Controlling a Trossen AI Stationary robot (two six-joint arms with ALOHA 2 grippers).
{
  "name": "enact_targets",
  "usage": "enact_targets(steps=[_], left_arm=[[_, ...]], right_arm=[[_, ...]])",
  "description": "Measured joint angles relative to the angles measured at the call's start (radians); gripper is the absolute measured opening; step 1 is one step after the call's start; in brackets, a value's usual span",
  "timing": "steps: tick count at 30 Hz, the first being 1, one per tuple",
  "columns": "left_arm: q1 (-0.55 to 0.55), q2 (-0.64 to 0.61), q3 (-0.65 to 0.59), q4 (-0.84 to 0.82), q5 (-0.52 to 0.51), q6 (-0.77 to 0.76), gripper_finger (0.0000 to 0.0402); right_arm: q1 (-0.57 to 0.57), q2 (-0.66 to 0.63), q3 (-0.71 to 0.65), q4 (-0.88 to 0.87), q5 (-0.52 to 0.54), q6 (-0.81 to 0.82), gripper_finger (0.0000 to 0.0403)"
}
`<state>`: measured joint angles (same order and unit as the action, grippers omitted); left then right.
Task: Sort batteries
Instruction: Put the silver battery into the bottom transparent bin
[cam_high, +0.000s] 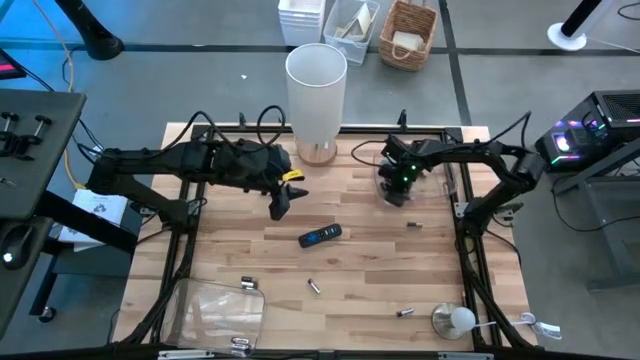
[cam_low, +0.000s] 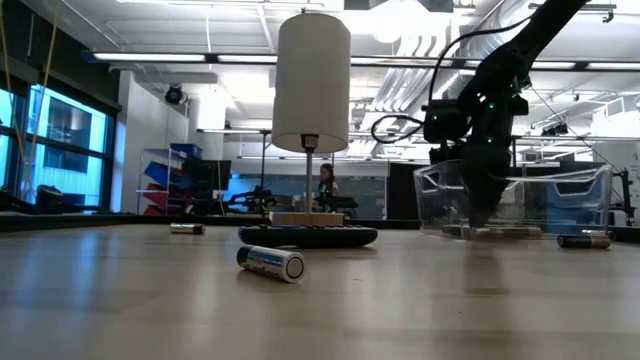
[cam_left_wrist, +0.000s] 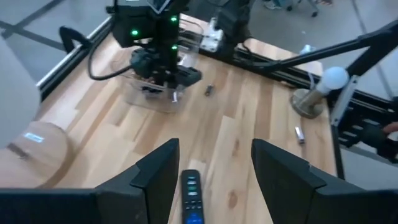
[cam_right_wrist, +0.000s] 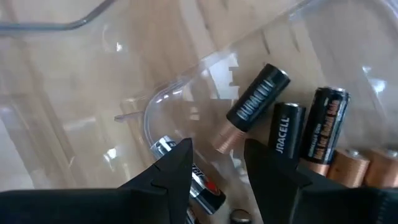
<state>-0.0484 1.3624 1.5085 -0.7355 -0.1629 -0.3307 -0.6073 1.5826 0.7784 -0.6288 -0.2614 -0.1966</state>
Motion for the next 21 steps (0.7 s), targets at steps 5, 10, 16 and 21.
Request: enact_targets(steps=[5,10,16,21], left_arm=[[0.003,0.0,0.0,-0.006,-0.039,0.002,0.0193],[0.003,0.0,0.0,-0.013,-0.075,0.009,0.0193],[0.006,0.0,0.0,-0.013,-0.123,0.053,0.0193],[0.031,0.0,0.0,-0.014,-0.129,0.063,0.0193]], right_arm=[[0.004,0.032,0.001,0.005,-0.002,-0.123,0.0145],[0.009,0.048,0.002,0.053,-0.002,-0.181,0.0145],[-0.078,0.045,0.128,0.06,0.09,0.022,0.0145],[-0.156,0.042,0.287,-0.062,0.091,0.142,0.0145]])
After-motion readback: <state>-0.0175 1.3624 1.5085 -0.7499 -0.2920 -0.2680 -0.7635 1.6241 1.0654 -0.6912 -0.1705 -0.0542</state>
